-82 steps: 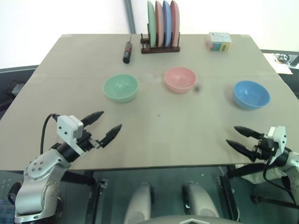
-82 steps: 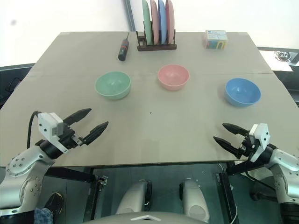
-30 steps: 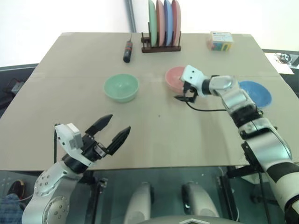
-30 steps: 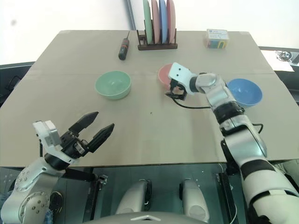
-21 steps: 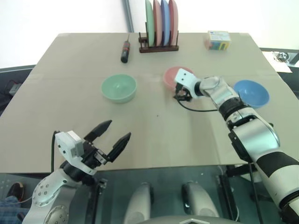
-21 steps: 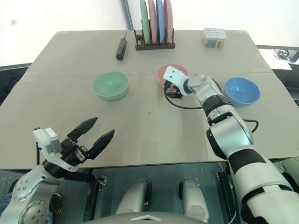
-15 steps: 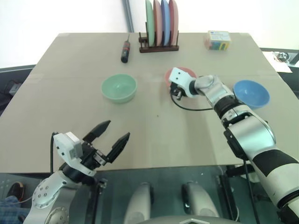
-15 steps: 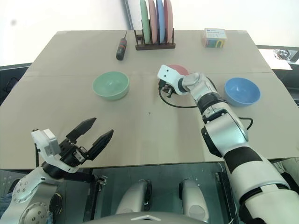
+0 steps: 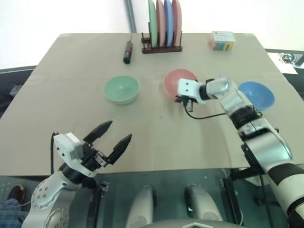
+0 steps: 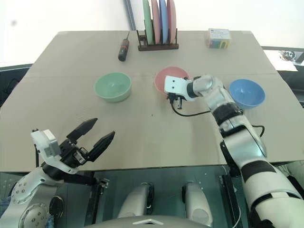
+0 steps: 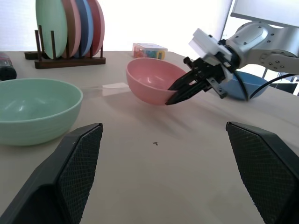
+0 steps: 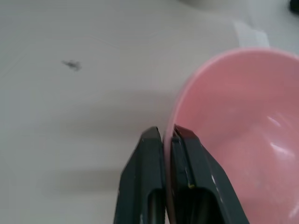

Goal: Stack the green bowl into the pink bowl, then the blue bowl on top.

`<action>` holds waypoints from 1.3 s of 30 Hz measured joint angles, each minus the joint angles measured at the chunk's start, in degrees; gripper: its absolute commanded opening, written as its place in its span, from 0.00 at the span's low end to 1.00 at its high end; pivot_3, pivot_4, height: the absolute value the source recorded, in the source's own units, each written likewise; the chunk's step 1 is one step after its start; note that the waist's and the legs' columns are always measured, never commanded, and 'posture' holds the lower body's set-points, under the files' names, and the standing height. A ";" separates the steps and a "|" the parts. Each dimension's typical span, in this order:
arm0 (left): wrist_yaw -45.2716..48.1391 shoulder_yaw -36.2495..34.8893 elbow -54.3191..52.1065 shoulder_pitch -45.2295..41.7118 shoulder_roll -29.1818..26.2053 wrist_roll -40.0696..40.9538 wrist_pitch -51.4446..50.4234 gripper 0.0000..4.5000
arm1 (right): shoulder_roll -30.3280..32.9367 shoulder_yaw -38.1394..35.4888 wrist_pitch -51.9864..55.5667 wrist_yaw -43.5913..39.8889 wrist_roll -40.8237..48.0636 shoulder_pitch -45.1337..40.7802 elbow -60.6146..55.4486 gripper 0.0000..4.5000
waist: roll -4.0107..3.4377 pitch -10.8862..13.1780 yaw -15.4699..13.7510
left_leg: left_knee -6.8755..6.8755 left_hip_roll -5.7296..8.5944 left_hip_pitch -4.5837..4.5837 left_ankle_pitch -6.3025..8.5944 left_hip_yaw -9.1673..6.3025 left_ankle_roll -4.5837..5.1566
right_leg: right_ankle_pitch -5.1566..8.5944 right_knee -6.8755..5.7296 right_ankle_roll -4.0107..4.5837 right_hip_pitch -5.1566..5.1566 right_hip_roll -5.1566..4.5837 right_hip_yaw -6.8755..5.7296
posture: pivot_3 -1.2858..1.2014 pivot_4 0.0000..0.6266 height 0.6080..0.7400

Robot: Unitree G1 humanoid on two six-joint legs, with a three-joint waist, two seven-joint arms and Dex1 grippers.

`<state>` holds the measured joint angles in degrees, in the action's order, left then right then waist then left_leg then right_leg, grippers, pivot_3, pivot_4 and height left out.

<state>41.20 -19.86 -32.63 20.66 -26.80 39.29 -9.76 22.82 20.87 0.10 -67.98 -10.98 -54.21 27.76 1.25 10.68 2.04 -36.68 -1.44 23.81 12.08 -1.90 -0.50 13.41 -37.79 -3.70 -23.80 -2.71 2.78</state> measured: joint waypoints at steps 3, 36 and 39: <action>0.69 0.30 0.97 -1.22 -0.61 0.03 -0.16 1.00 | 3.57 0.92 8.26 -5.00 2.70 6.79 -17.40 0.00 | -0.03 0.02 0.40 | 0.00 -0.01 -0.06 0.00 0.05 0.00 | 0.01 -0.01 0.00 0.00 0.00 0.05 | 0.52 0.24 1.00; -9.95 7.80 16.13 -36.57 -18.81 -9.26 -26.64 1.00 | 11.38 -22.51 47.72 3.54 33.18 16.02 -43.92 1.00 | 0.06 0.03 0.01 | -0.11 0.01 0.01 -0.01 -0.13 0.00 | 0.00 0.00 -0.04 0.08 0.03 -0.15 | 0.52 0.24 1.00; -8.31 13.30 26.49 -45.59 -19.13 -14.84 -25.24 1.00 | 12.35 -25.64 49.53 6.52 35.67 17.62 -45.20 1.00 | 0.06 0.03 0.05 | -0.08 0.03 0.01 -0.01 -0.12 0.00 | 0.00 -0.01 -0.05 0.08 0.03 -0.14 | 0.52 0.24 1.00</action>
<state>32.89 -6.56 -6.15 -24.93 -45.93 24.45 -35.00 35.18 -4.77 49.63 -61.46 24.69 -36.59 -17.44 1.31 10.71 2.09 -36.76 -1.41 23.82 12.08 -2.02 -0.49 13.41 -37.79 -3.75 -23.73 -2.68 2.64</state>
